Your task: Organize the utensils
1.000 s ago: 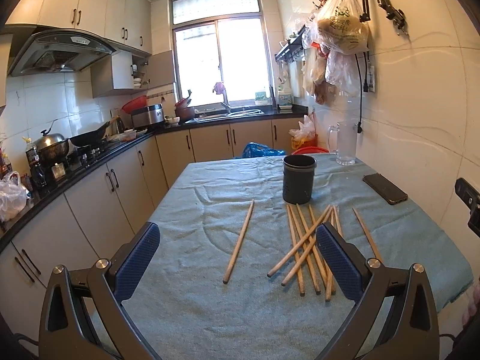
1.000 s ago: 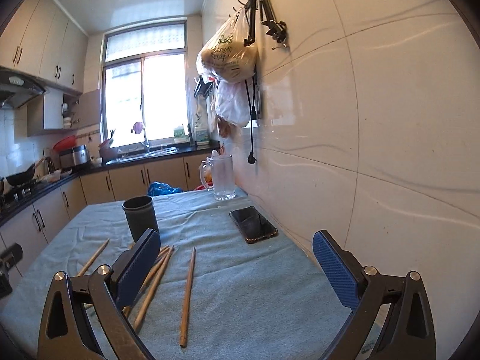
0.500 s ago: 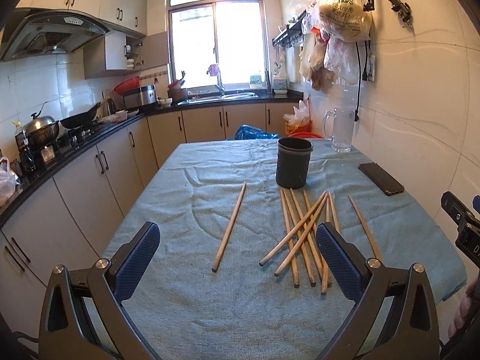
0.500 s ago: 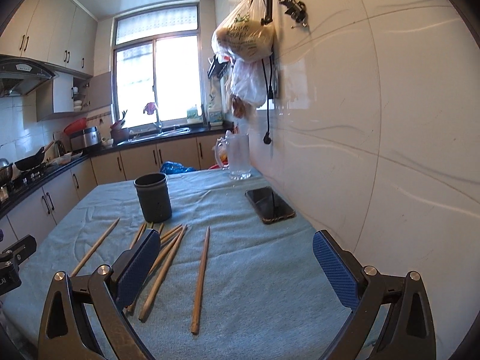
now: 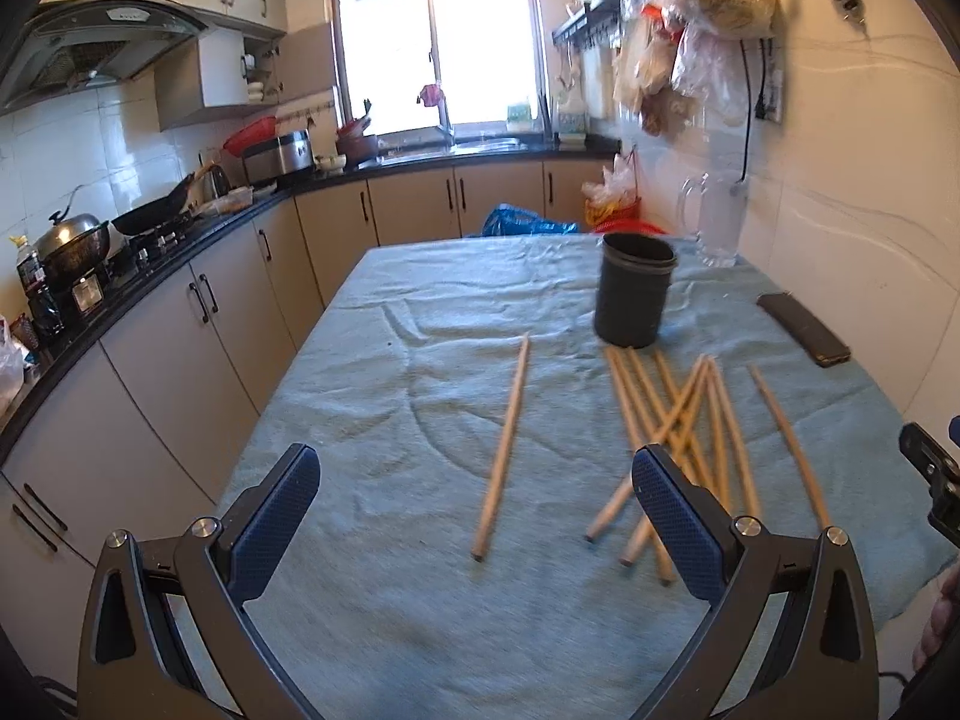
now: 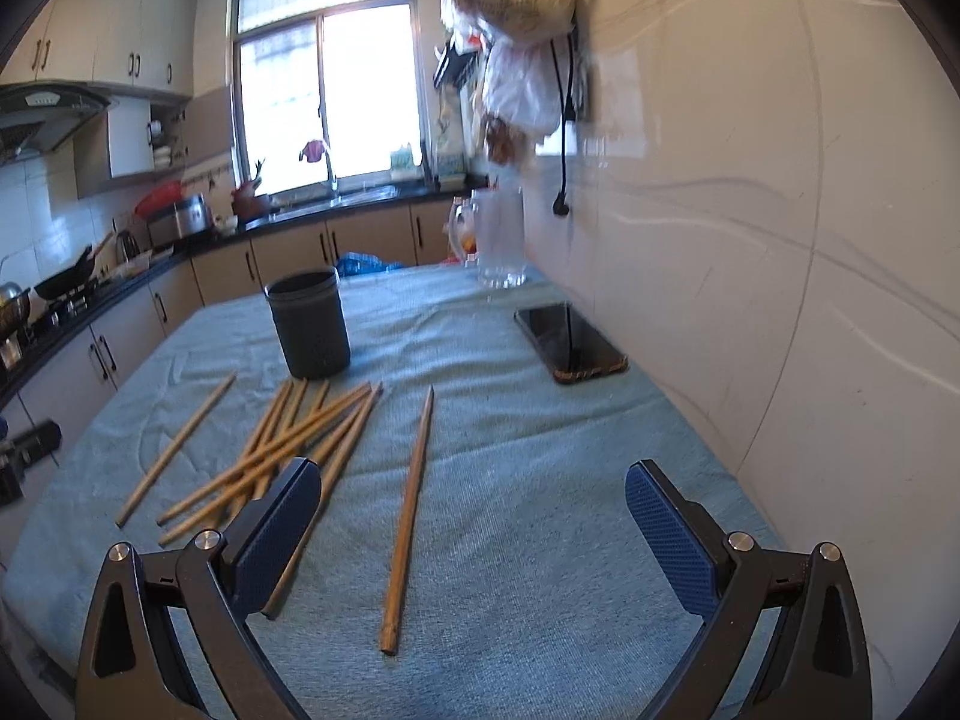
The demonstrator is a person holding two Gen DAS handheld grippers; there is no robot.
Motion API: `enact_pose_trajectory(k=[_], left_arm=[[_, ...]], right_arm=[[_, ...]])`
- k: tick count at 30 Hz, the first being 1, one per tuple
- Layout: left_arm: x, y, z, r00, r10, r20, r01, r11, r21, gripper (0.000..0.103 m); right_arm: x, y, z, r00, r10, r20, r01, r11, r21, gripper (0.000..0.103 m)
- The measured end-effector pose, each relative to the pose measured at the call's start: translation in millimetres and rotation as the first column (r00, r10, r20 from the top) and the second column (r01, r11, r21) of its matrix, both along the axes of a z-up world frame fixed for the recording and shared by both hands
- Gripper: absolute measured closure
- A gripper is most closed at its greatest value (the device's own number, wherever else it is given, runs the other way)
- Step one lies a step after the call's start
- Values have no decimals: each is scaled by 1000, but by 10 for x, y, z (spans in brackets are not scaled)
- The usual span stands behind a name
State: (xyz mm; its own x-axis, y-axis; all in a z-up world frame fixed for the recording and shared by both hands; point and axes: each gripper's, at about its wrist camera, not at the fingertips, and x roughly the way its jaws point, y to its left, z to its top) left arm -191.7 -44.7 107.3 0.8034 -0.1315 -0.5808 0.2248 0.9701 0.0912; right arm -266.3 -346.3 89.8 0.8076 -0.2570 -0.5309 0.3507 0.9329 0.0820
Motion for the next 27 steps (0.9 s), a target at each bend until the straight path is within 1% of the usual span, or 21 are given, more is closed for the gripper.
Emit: enact_pose_trajectory(k=[3,5,6,8,9,10,12,14,15,16,17,18,19,21,23,27], left_arm=[[305,59,-21,997,-26,-76,26,1000,-2,0],[584,78,-58,987,-50,-152,48,999,-19,0],[696,91,-86,981,-60,-187,56,998,-30,2],[902,69,-119,968,-82,-238,71,996,-52,9],[1024,44,-149,960,-90,-265,78,995,-57,16],[1157,5,-189,951,-94,-294,82,995,-53,23],[1359,-86,-269,939,-99,-329,92,995,-36,31],[1602,-186,-395,921,-102,-376,102,995,-19,36],[1683,-219,-442,913,-105,-394,106,994,-19,42],[1799,-262,-509,899,-110,-423,111,994,-23,46],[1903,-304,-571,887,-115,-448,115,993,-28,48],[1963,-326,-608,880,-119,-460,118,993,-31,49],[2042,-373,-657,872,-126,-474,126,992,-32,49],[2153,-453,-726,865,-127,-485,136,991,-17,49],[2250,-549,-794,861,-130,-491,152,988,6,49],[2388,-647,-883,851,-133,-508,168,986,22,49]], right_arm=[[178,-82,-95,998,13,-55,-11,1000,24,0],[344,-145,-163,994,35,-100,-29,998,58,0],[426,-174,-192,992,45,-121,-36,996,76,0],[562,-216,-257,984,67,-163,-50,993,106,1],[670,-249,-290,978,90,-191,-66,990,126,5],[748,-271,-315,973,102,-208,-74,987,140,8],[950,-342,-374,956,135,-259,-90,980,179,12],[1112,-386,-438,941,168,-294,-103,969,226,19],[1211,-421,-483,929,182,-321,-102,963,251,24],[1294,-442,-520,919,192,-344,-100,958,268,31],[1388,-463,-564,906,202,-371,-97,954,283,36],[1472,-480,-605,894,208,-396,-94,953,289,43],[1539,-487,-641,883,213,-417,-92,952,291,45],[1648,-493,-695,867,218,-448,-93,954,284,47],[1749,-471,-710,857,213,-468,-104,963,248,48],[1919,-439,-715,836,219,-504,-124,968,216,51]])
